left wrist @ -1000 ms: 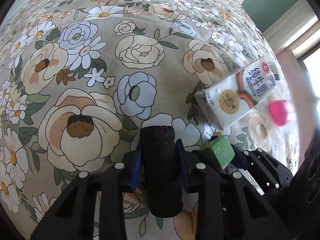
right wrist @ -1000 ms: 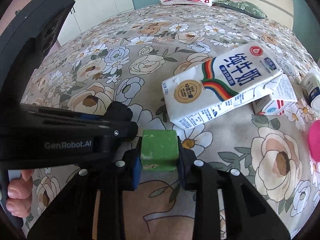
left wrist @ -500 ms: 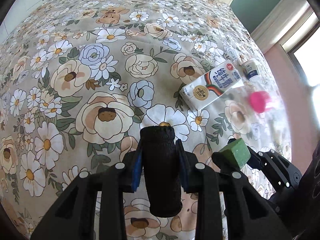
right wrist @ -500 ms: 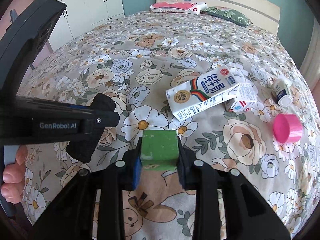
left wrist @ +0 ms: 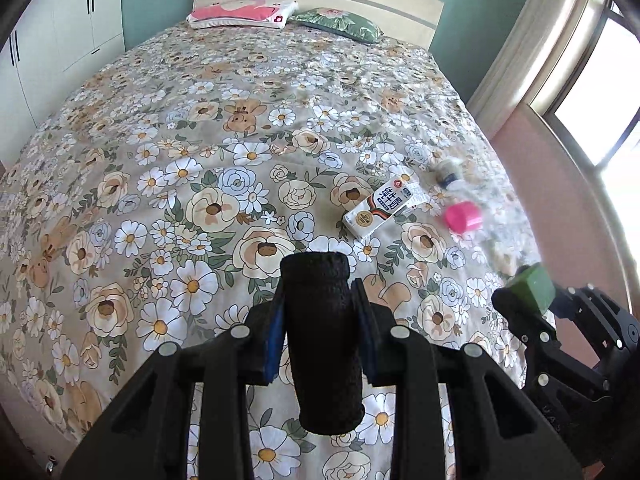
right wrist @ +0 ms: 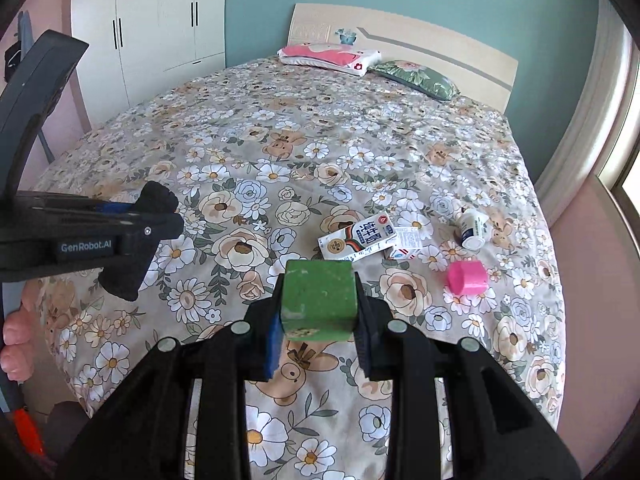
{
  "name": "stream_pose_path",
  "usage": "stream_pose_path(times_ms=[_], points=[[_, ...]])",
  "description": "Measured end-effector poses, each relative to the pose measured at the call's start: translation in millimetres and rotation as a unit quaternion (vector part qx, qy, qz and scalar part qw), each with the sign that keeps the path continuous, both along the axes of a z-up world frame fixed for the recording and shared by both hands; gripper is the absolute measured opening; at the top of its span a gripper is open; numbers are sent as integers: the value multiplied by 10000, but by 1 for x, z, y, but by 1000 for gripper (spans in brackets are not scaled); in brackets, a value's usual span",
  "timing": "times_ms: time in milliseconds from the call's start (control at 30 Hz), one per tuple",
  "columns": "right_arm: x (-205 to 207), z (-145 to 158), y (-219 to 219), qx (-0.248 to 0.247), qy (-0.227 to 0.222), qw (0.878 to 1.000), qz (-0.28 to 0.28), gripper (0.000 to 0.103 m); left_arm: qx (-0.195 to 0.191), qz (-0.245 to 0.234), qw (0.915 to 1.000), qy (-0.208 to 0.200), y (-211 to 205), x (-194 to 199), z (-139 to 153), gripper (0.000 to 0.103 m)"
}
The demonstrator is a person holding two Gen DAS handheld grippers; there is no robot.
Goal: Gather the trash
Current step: 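Lift the black cylinder and green cube with both tools toward the bin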
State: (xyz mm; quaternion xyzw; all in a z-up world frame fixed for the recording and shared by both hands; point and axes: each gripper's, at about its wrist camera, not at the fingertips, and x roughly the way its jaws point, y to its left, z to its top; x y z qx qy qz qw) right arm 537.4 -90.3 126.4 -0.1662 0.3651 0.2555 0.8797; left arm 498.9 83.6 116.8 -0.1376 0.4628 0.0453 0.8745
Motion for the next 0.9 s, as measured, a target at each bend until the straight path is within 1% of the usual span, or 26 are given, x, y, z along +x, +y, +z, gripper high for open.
stream_pose_path(times_ms=[67,133,167,300,500,633,767,900], points=[[-21,25,-2,11,-164,9999,-31,31,163,-127,9997,-100,-2,-19,18,33],[-46,48,-4,34,-358,9994,-24,31,487,-145,9984,-255,-5,-40,38,33],[-58,59,-5,42,-436,9990,-20,31,578,-150,9976,-336,-5,-51,48,33],[-106,100,-6,-14,-748,9972,-65,31,647,-151,9960,-603,-1,-97,87,33],[-180,152,-13,-8,-1143,9934,-61,31,828,-213,9906,-1068,4,-168,140,33],[-224,175,-18,-22,-1325,9911,-103,31,942,-238,9866,-1313,7,-213,163,33],[-266,191,-21,-68,-1486,9889,-54,31,936,-310,9845,-1448,11,-252,174,33],[-302,196,-26,-147,-1617,9867,34,31,1211,-334,9792,-1596,9,-286,179,33]])
